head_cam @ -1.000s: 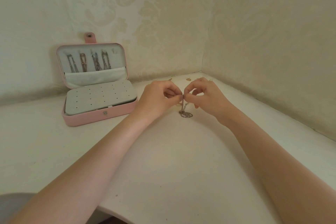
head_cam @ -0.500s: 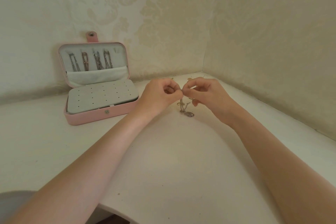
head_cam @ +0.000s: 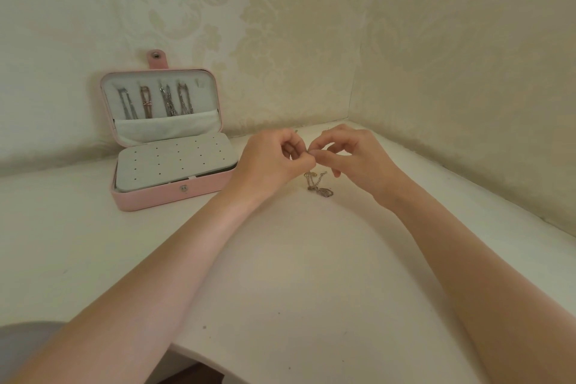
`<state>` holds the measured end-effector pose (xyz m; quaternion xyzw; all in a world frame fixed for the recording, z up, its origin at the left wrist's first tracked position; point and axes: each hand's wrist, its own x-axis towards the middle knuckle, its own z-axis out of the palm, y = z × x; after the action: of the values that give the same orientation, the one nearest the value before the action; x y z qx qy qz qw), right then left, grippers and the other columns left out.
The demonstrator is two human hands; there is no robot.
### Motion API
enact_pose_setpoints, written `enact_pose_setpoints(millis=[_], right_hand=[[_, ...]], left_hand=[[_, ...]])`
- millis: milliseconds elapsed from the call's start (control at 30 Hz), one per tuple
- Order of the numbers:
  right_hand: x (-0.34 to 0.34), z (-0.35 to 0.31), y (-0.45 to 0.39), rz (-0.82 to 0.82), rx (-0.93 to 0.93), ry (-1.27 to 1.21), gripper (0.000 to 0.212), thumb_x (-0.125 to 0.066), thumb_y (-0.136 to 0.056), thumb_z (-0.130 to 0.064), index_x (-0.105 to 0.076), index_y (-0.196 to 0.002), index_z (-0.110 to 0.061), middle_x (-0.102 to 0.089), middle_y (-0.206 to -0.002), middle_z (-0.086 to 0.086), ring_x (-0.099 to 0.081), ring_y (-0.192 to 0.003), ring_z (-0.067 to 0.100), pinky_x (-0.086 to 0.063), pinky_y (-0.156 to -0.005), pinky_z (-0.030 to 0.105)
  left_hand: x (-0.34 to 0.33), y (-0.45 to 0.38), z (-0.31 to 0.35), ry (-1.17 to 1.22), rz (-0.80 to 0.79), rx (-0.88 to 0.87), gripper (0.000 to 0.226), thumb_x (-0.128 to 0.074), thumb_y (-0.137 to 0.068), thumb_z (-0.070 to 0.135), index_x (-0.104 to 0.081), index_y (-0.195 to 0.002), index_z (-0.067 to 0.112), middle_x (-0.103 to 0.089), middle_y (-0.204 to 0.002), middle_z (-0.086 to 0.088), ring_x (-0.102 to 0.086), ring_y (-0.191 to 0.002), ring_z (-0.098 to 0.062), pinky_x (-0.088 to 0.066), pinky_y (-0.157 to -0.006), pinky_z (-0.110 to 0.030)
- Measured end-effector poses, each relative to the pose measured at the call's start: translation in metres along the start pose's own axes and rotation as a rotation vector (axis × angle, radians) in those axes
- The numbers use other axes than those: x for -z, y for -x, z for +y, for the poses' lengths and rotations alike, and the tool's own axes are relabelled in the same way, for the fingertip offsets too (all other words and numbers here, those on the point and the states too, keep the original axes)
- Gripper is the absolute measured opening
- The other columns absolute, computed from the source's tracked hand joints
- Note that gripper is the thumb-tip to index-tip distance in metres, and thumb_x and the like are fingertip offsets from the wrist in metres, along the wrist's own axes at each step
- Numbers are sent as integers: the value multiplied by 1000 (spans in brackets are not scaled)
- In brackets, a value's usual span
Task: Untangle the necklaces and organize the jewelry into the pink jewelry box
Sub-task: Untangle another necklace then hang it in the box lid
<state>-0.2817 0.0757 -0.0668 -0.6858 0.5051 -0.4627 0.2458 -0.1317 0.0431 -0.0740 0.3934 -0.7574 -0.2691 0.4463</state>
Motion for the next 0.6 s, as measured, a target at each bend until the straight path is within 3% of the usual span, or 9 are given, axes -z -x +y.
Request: enact_pose_setpoints(millis=[133, 267, 400, 533, 600], right_hand=[[-2, -3, -1, 52, 14, -10, 14, -69, -81, -7, -61, -79, -19, -58, -84, -5, -50, -62, 2, -40, -54, 12], [-5, -6, -3, 44, 73, 22, 31, -66, -78, 5, -48, -83, -21, -62, -74, -7, -52, -62, 3, -41, -59, 13], [-6, -4, -4, 5, 70, 87, 37, -62, -76, 7, -43, -82, -24, -61, -69, -10, -50, -58, 0, -44, -60, 16], [-5, -5, -2, -31, 32, 49, 35, -59, -79, 9, -41, -83, -22, -63, -71, -5, -51, -60, 6, -43, -61, 15], [-5, -5, 0, -15, 0, -54, 33, -57, -81, 10, -41, -84, -19, -62, -72, 0, -52, -62, 10, -44, -61, 16]], left_hand=[[1, 0, 0, -41, -8, 21, 10, -61, -62, 32, -55, -59, 25, -53, -52, 10, -48, -54, -8, -42, -58, -28], [1, -2, -6, -102, -71, 39, 19, -67, -74, 19, -55, -61, 26, -51, -54, 12, -44, -49, -2, -38, -58, -24], [1, -2, -5, -170, -135, 29, 14, -65, -69, 34, -53, -63, 28, -52, -58, 12, -47, -57, -9, -42, -62, -29], [1, -1, -4, -222, -120, -19, 20, -65, -76, 23, -52, -63, 30, -51, -58, 13, -47, -57, -8, -40, -61, -28], [1, -1, -2, -109, -103, -2, 18, -64, -77, 16, -55, -65, 27, -52, -59, 12, -47, -53, -3, -43, -55, -22]])
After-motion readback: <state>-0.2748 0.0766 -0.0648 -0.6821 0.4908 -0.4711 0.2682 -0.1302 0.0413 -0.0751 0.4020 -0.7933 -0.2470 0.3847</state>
